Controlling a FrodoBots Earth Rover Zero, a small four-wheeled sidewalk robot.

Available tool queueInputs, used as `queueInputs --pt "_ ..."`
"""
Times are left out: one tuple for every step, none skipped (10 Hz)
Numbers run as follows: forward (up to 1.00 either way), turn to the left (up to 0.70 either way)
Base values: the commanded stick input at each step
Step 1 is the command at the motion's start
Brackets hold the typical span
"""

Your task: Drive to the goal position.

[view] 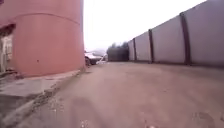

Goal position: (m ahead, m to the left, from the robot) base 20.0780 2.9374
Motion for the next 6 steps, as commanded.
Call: queueInputs --pt "0.7 0.05" --pt "0.7 0.06" --pt "0.7 0.09" --pt "0.7 -0.35" --pt "0.7 -0.35" --pt "0.7 -0.35"
